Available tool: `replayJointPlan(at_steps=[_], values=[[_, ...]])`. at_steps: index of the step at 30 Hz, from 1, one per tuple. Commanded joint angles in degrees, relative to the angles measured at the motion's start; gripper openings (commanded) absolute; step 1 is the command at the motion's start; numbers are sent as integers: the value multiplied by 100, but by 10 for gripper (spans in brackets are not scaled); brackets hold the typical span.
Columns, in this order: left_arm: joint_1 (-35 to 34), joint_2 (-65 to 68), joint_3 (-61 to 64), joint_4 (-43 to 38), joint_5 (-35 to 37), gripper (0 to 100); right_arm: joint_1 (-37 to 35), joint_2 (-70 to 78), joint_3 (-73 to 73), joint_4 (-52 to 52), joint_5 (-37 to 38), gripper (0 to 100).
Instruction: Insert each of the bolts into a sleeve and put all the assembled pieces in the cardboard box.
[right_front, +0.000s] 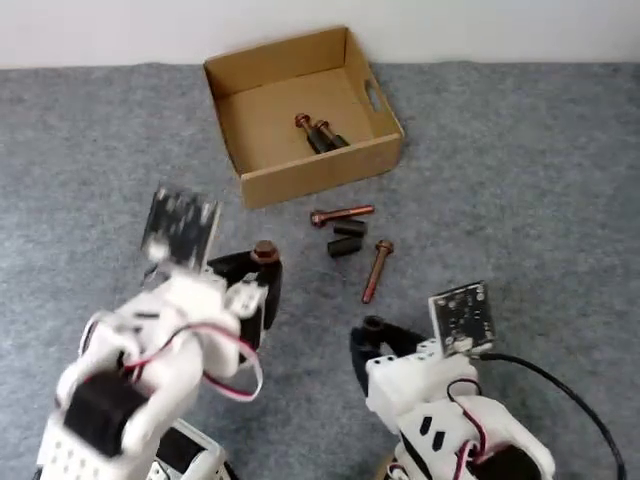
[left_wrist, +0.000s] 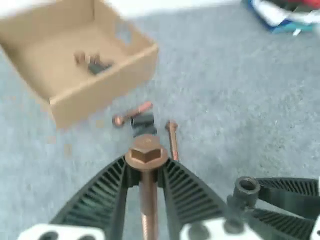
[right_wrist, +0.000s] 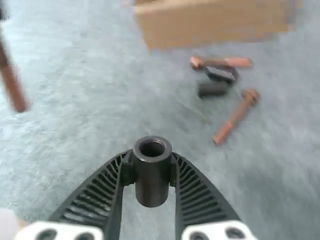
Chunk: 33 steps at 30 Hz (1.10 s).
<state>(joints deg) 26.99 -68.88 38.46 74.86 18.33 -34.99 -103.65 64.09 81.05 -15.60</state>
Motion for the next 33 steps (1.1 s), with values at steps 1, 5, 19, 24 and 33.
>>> replayJointPlan(at_steps=[1, 5, 19, 24, 33], values=[[-62, -1266, 796, -897, -396, 4, -541, -13, 132, -497, 378, 8], [-70, -2321, 1692, -1319, -404, 5, -1024, -4, 466, -919, 870, 8], [-53, -3270, 2114, -1424, 1231, 5, -1701, -4, 1477, -2677, 2330, 8], [-26, -3270, 2123, -1459, 1310, 5, -1719, -4, 1547, -2993, 2426, 8], [9, -3253, 2158, -1275, 1327, 5, -1719, -4, 1371, -3020, 2505, 8]])
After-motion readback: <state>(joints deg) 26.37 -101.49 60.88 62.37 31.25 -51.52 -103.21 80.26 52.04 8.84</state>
